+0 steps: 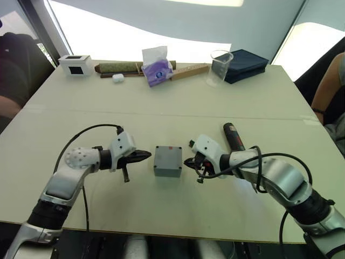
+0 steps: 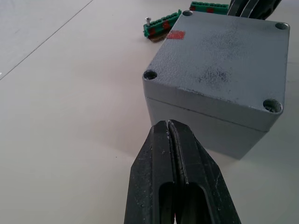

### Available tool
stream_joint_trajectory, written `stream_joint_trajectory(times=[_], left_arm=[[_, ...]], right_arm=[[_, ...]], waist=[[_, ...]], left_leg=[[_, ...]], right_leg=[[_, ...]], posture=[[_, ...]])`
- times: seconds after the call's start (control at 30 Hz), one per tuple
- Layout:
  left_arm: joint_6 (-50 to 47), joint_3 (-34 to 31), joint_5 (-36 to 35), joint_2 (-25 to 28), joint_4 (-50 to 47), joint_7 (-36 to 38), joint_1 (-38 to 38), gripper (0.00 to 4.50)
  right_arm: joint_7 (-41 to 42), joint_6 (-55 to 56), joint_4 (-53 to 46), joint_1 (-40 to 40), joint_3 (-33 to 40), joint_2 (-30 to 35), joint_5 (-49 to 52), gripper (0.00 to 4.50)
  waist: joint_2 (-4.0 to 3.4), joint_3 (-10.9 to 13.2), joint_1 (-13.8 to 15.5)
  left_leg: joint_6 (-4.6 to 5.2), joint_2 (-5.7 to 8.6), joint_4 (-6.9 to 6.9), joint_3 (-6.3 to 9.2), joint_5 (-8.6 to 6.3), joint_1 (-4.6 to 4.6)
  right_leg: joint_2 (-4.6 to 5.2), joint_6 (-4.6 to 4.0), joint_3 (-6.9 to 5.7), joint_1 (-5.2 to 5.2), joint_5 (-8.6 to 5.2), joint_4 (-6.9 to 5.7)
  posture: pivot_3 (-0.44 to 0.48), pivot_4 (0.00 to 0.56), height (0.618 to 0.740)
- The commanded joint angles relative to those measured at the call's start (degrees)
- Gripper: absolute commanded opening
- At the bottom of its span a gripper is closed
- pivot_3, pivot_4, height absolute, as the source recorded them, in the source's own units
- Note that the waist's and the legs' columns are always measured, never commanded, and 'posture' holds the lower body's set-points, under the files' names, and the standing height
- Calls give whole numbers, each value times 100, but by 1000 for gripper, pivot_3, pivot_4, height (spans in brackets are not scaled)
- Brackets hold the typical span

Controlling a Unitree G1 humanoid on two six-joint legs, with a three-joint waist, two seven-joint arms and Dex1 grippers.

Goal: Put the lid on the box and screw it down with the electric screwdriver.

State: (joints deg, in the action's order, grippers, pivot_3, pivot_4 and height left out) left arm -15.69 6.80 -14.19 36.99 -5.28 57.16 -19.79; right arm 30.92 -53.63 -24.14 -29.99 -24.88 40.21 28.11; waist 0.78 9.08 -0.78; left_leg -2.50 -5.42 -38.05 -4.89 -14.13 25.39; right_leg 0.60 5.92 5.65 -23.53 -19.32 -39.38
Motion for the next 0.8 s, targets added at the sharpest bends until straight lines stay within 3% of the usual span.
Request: stream_joint_trajectory(times=[0.03,0.27,0.4,0.67,0.8], left_arm=[[153,143,166,-180,78,-122,-204,0],[477,315,366,-368,634,27,-404,0],[717,340,492,-216,982,218,-453,0],[210,272,-11,619,-66,1218,175,0],[76,332,-6,641,-401,1185,220,0]], right_arm=[[167,-160,-88,-43,72,-287,39,50],[485,-687,-474,-76,-15,-310,69,50],[654,-694,-549,-108,279,-36,-7,50],[643,88,609,-485,555,-48,-723,50],[720,497,1190,-619,538,-327,-972,50]], waist=[[0,0,2],[0,-1,1],[0,-1,-1],[-1,-1,-24],[-1,-1,3]], left_leg=[[0,0,-1,0,0,0],[-1,0,-2,0,0,-2],[-1,1,-4,1,0,-2],[-1,0,-2,0,0,-4],[-1,1,-4,-3,1,-3]], right_leg=[[0,0,0,0,0,0],[0,0,-1,2,0,-3],[-1,0,-2,2,0,-4],[-1,0,-1,0,0,-7],[0,0,-1,1,0,-7]], posture=[[0,150,721],[0,150,721],[0,150,721],[0,150,721],[0,150,721]])
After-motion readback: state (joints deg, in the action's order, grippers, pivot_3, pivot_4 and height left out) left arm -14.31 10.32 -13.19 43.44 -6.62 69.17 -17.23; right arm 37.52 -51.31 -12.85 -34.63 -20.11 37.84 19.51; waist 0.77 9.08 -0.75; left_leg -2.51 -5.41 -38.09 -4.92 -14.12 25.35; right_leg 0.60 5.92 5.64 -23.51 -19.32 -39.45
